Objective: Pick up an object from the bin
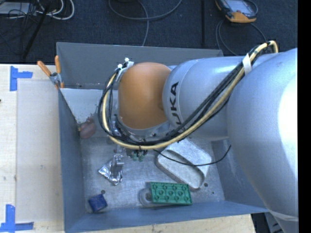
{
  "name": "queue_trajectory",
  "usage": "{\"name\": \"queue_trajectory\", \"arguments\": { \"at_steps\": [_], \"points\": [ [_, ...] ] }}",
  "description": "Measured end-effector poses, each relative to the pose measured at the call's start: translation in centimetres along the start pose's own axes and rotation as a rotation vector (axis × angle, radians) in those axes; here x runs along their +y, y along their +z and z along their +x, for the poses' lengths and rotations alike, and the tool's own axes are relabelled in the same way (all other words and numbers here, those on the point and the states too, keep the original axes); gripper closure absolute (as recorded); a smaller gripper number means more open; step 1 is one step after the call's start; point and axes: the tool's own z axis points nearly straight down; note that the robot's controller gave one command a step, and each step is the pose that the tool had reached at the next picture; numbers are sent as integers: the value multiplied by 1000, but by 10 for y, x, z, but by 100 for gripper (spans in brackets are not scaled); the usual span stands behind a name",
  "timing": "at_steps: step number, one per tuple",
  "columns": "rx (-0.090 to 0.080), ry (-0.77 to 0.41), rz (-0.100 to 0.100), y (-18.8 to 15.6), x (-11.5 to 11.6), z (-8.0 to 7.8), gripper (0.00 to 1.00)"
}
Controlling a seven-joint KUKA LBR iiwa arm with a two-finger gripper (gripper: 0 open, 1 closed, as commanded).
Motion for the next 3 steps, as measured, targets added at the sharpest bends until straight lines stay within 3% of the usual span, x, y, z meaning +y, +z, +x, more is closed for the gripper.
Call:
{"name": "queue_trajectory", "arguments": {
  "at_steps": [1,2,3],
  "points": [
    [-8,22,-4,82,-33,38,0],
    [-13,24,-5,78,-33,36,100],
    [-9,-27,-2,-75,-45,44,100]
  ]
}}
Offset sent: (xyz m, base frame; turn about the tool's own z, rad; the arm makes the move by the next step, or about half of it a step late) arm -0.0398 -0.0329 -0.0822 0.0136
